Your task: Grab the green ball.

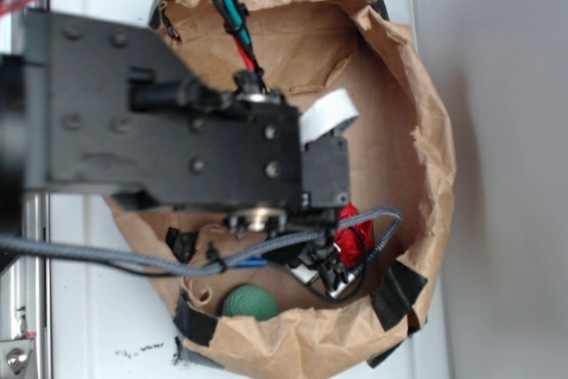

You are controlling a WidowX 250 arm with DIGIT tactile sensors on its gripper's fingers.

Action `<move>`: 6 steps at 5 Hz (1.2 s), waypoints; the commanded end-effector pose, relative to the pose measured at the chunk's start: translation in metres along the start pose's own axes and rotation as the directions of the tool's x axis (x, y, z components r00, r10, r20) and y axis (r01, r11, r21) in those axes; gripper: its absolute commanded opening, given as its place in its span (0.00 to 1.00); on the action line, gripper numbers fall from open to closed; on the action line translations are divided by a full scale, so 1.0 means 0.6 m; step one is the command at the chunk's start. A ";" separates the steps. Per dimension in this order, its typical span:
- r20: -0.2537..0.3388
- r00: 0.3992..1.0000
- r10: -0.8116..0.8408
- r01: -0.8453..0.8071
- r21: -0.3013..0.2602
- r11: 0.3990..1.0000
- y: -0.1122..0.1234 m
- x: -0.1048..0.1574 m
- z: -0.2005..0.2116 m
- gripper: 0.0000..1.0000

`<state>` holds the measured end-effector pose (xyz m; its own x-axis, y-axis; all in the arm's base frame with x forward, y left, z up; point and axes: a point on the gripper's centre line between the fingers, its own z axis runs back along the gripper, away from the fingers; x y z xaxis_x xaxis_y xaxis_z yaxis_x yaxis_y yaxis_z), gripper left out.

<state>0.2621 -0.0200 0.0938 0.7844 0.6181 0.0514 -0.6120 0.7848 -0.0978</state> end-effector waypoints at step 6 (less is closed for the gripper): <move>-0.160 0.985 -0.058 0.054 -0.032 0.998 -0.021 -0.032 -0.031 1.00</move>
<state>0.2464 -0.0481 0.0644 0.8268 0.5441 -0.1426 -0.5587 0.8238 -0.0958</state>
